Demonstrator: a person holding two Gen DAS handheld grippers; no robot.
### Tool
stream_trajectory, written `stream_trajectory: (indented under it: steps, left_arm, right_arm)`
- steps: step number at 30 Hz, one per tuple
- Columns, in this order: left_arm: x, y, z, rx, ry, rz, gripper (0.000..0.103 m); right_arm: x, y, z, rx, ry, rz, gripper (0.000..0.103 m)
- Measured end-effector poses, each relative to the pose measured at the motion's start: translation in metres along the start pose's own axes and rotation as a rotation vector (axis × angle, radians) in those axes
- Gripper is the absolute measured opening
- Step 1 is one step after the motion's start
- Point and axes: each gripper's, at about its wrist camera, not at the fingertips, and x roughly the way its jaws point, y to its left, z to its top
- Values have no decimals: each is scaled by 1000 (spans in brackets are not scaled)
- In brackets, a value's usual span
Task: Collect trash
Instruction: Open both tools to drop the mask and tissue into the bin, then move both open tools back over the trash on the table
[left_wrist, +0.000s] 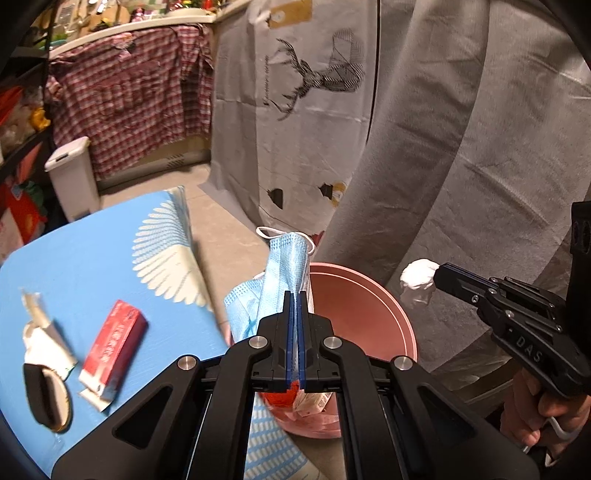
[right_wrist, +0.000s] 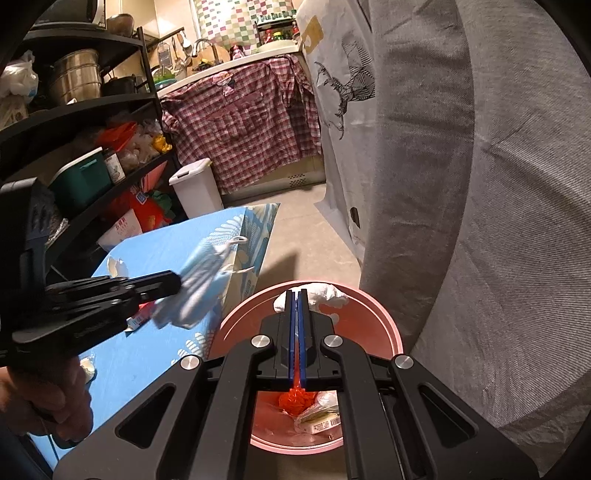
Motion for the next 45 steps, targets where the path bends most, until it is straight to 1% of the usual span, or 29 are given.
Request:
stream_trajectory:
  steps: [2, 3, 4, 5, 6, 7, 12, 15, 20, 25, 30, 33, 37, 39, 43, 45]
  left_arm:
    - [9, 0, 1, 0, 31, -16, 4]
    - [13, 1, 1, -2, 40, -17, 8]
    - [14, 1, 1, -6, 44, -19, 16]
    - [14, 3, 1, -12, 43, -19, 19]
    - [12, 4, 0, -21, 36, -17, 22]
    - [11, 6, 0, -26, 33, -19, 22]
    - [-5, 15, -5, -35, 14, 2, 22]
    - [-24, 25, -8, -48, -2, 25, 22]
    - [-68, 51, -14, -72, -46, 81, 22]
    - [-116, 88, -25, -89, -80, 160, 22]
    - [-158, 126, -33, -97, -104, 253, 22]
    - [-178, 149, -39, -106, -124, 311, 22]
    - [-196, 178, -50, -164, -151, 364, 22]
    - [-200, 189, -56, -202, -162, 376, 22]
    - [-205, 203, -68, -251, -171, 395, 22]
    - [-206, 206, -72, -254, -170, 417, 22]
  right_arm:
    - [5, 2, -1, -13, 16, -17, 6]
    - [9, 3, -2, -19, 30, -33, 6]
    - [12, 1, -3, -13, 44, -37, 13]
    - [13, 0, -3, -5, 51, -37, 20]
    - [14, -1, -3, 4, 51, -43, 37]
    - [13, -2, -3, 6, 42, -48, 43]
    - [11, 0, -5, -4, 29, -46, 43]
    - [8, 3, -4, -9, 16, -46, 43]
    - [-2, 11, -6, -26, -3, -42, 43]
    - [-13, 29, -5, -76, -32, -24, 43]
    - [-33, 53, -3, -142, -111, -5, 43]
    - [-42, 66, -2, -161, -143, 12, 43]
    - [-51, 79, 4, -154, -169, 38, 43]
    - [-55, 88, 7, -159, -177, 49, 43]
    - [-57, 109, 10, -181, -183, 75, 43]
    - [-54, 120, 11, -189, -178, 92, 43]
